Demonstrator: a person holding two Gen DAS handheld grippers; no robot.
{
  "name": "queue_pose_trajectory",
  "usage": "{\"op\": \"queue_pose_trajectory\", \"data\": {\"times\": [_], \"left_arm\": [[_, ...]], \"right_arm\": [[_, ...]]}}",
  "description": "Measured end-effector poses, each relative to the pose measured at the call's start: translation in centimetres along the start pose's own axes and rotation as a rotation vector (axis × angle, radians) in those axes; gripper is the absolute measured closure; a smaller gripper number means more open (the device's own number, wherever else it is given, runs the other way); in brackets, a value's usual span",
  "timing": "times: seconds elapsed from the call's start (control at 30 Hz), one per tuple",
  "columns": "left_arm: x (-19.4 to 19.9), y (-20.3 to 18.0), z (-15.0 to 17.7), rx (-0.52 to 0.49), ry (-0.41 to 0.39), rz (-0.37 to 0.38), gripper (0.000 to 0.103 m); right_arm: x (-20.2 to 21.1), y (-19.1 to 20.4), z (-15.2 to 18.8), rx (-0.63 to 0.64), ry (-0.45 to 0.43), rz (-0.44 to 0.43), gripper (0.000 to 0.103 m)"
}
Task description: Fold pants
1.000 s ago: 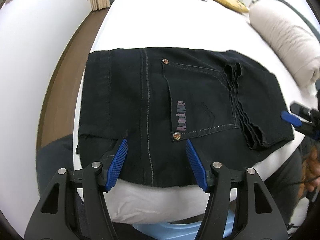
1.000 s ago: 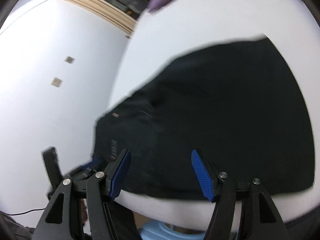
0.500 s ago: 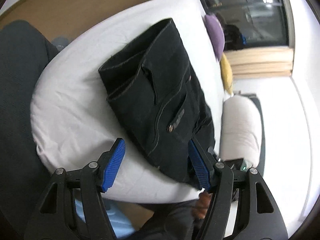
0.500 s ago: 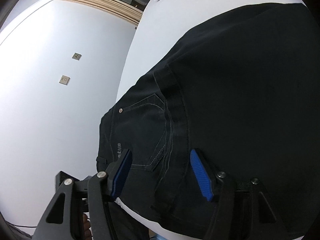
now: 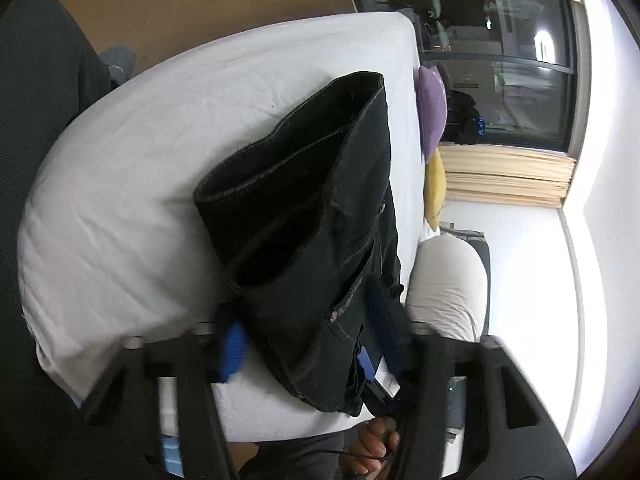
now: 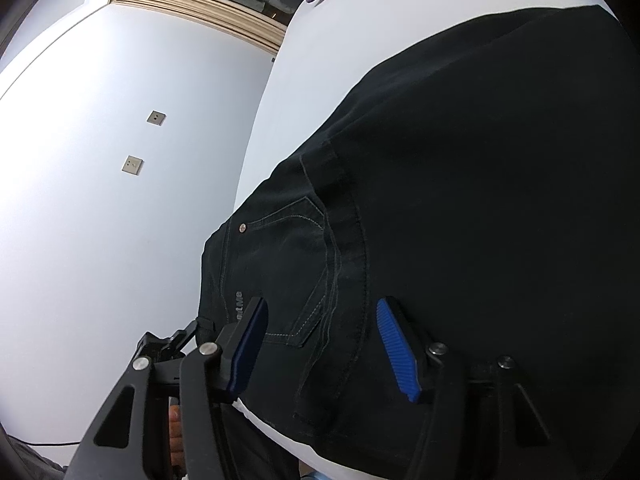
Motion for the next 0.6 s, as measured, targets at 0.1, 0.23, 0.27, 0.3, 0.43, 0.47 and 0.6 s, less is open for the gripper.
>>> {"op": "queue_pose_trajectory", "data": {"times": [0.1,0.23,0.27,0.3,0.43,0.47,0.6], "left_arm": [[0.2,-0.5,0.2,-0.001,-0.002,0.008,0.077],[0.4,-2.2,0.4,-0.095,-0.013,-0.021,0.083],[0.5,-2.7,0.4,-0.116,-0.015,-0.026,0.084],[0.4,-3.2,0.4,-0.142,-0.019,-0.035,0.084],[0.2,-5.0,0.7,-0.246,-0.030,-0.065,0.086],[0.2,-5.6,0.8,-0.273,-0.032,-0.072,0.086],[0.6,-7.7,2.0,-0.405,-0.040,-0.086,0.087]], "right_arm": [[0.1,0.6,-0.4,0.015,0.005,0.008,0.045],[0.1,2.0,-1.7,0.053,-0.007,0.008,0.053],[-0.1,2.3,-2.2,0.068,0.000,0.026,0.055],[-0.4,2.5,-2.6,0.078,0.007,0.039,0.062],[-1.7,3.4,-4.2,0.108,0.026,0.047,0.078],[-2.3,3.4,-4.6,0.116,0.038,0.050,0.078],[-5.6,0.9,-4.9,0.052,0.107,0.121,0.103]]}}
Point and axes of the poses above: each gripper's, at about its wrist camera, not at the fingertips, and x roughly against the way its jaws point, y to its left, z to its underside, the point moved 4 cm from there along -x, roughly the way its jaws point, and after that the axes turned 6 degrees about z, right-handed, at the moved point
